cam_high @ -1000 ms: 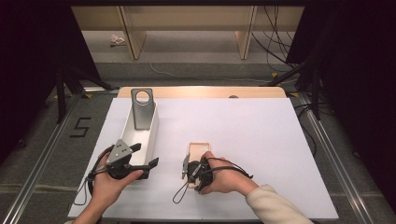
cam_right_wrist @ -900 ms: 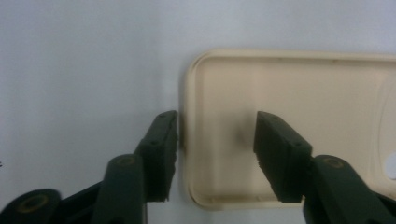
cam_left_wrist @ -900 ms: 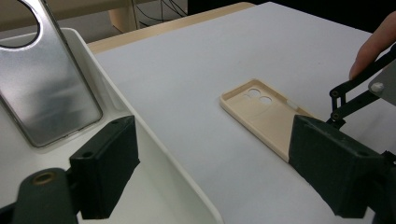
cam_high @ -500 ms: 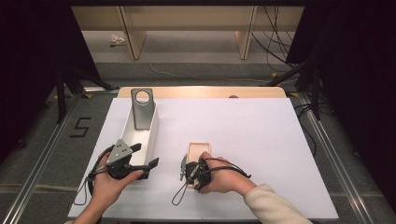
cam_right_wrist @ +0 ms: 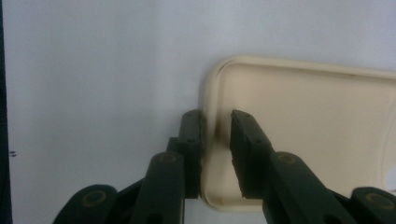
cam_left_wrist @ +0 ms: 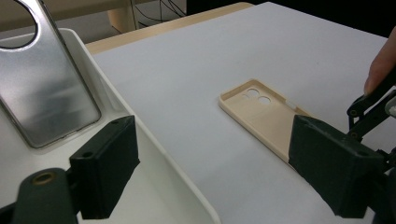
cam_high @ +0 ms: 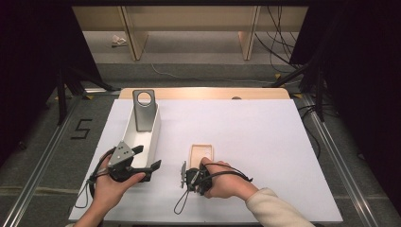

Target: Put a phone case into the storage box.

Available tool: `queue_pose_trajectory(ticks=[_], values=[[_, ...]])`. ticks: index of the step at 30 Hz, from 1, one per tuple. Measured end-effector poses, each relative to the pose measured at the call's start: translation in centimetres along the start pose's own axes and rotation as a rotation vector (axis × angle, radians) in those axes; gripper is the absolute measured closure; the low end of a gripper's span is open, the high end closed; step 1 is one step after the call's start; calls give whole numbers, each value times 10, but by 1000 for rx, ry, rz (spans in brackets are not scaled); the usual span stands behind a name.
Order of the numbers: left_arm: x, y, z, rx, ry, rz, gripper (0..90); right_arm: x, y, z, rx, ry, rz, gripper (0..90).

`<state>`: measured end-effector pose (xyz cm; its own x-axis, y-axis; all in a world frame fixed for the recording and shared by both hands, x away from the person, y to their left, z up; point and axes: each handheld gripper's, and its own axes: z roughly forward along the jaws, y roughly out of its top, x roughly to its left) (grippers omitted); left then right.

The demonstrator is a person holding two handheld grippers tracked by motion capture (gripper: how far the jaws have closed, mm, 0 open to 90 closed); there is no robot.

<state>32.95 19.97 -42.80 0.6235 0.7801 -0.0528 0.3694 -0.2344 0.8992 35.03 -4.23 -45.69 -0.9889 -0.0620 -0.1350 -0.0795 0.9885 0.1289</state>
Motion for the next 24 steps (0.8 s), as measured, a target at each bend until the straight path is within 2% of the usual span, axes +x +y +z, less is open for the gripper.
queue_pose_trajectory(ticks=[7,24], values=[[0,0,0,1,-2,1,155,3,1,-2,18,13,-9,844],[0,0,0,1,0,1,155,2,-2,-3,-7,32,0,876]])
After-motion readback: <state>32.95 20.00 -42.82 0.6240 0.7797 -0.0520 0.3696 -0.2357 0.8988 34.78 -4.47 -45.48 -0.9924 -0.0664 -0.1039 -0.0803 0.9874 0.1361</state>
